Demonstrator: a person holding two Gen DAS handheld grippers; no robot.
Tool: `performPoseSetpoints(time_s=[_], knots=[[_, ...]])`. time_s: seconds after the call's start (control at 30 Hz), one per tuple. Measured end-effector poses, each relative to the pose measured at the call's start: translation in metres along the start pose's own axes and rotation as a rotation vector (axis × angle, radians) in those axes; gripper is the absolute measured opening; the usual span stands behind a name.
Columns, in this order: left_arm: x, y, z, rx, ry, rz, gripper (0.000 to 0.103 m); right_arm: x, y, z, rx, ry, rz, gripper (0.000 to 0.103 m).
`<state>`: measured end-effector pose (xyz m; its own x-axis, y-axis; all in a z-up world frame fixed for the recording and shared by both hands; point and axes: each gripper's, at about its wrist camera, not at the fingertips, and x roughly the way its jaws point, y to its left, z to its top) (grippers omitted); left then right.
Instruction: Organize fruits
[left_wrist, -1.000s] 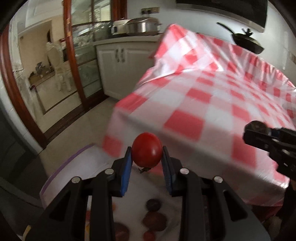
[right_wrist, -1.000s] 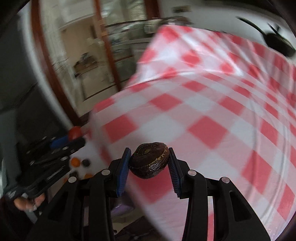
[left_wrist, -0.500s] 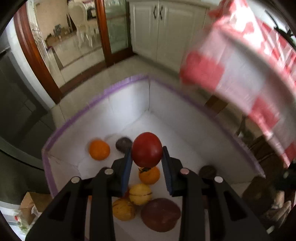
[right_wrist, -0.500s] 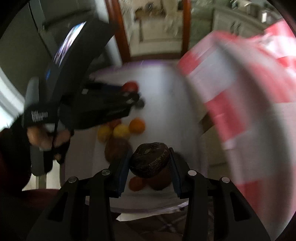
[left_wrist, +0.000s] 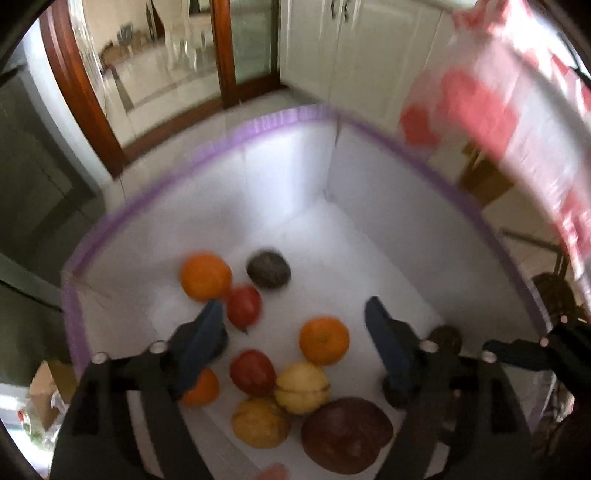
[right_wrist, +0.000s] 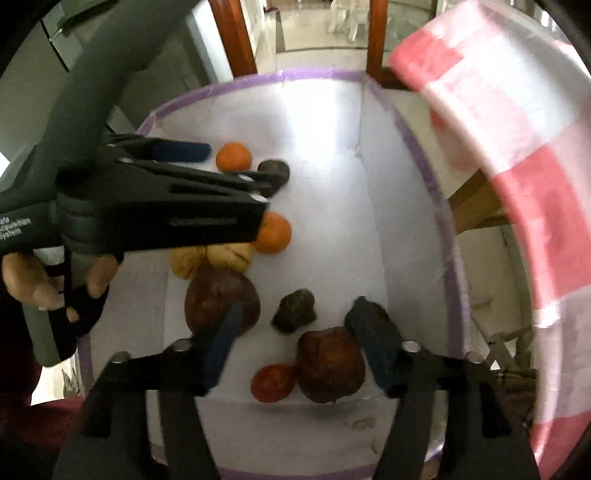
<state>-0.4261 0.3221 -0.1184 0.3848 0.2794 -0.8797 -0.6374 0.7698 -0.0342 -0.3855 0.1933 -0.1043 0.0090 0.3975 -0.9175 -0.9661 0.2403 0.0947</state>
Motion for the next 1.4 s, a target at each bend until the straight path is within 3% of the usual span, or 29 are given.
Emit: performPoseSetpoints(time_s=[0.07, 0.17, 0.23, 0.3, 0.37, 0.5, 0.7, 1.4], knots=[[-0.018, 0.002, 0.004, 0.008, -0.063, 0.018, 0.091, -0.009, -0.006, -0.002, 0.005, -0.022, -0.006, 0.075], [-0.056, 0.007, 0.007, 0.013, -0.188, 0.111, 0.102, -0.029, -0.010, -0.004, 0.034, -0.062, -0.003, 0.083], [-0.085, 0.010, 0.006, 0.015, -0.282, 0.178, 0.101, -0.041, -0.011, -0.003, 0.052, -0.078, 0.005, 0.087], [-0.098, 0.011, 0.007, 0.009, -0.310, 0.241, 0.102, -0.051, -0.010, 0.000, 0.069, -0.073, 0.029, 0.087], [-0.096, 0.014, 0.008, -0.010, -0.283, 0.266, 0.102, -0.052, -0.011, 0.006, 0.094, -0.039, 0.040, 0.087], [-0.077, 0.012, 0.006, -0.029, -0.114, 0.156, 0.101, -0.041, -0.009, 0.004, 0.120, 0.038, -0.017, 0.087], [-0.056, -0.003, -0.011, -0.036, -0.005, 0.104, 0.101, -0.024, -0.013, -0.007, 0.156, 0.077, -0.066, 0.087], [-0.043, -0.002, -0.014, -0.046, 0.035, 0.093, 0.101, -0.016, -0.017, -0.011, 0.169, 0.087, -0.061, 0.087]])
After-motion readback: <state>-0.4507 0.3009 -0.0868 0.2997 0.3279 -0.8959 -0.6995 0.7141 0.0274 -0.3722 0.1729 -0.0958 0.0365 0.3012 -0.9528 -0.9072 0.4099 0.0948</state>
